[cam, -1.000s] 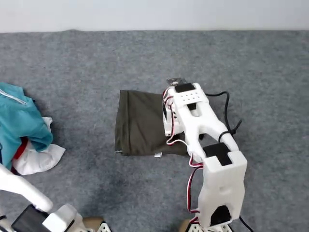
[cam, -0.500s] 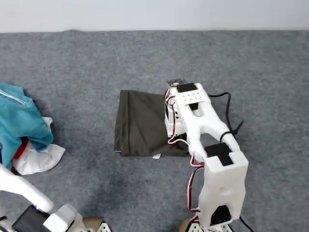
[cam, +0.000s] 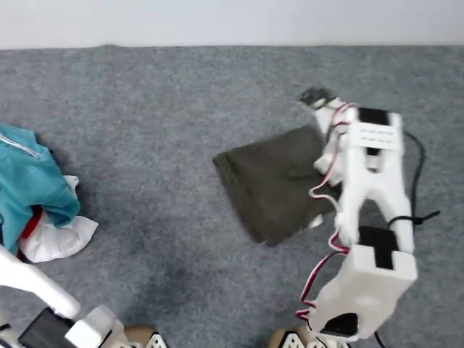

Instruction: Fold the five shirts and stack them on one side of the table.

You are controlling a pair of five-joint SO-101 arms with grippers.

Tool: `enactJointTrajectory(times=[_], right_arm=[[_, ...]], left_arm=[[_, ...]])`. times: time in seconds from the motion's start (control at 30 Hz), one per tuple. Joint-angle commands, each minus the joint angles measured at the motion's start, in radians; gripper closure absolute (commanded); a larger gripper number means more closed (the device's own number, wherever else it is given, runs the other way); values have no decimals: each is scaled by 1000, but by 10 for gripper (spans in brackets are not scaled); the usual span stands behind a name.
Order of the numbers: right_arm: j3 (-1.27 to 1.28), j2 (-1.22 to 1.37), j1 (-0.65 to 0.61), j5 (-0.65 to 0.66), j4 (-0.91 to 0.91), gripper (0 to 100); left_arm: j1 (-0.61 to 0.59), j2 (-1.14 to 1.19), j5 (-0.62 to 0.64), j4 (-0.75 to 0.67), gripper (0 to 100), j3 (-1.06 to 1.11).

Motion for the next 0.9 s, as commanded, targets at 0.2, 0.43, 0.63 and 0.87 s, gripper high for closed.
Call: enactJointTrajectory(times=[0.2,0.43,0.63,0.87], right_arm=[[-318,200,7,256,-143,987],[-330,125,-1,-80,-131,794],[-328,21,-33,-555,-30,712],[-328,-7,-127,-1083,217,712]], left_arm=[[6,-40,-3,25,994,-30],[6,-40,-6,25,994,-30],[6,-38,-6,25,994,-30],[6,-38,-6,25,994,-30]])
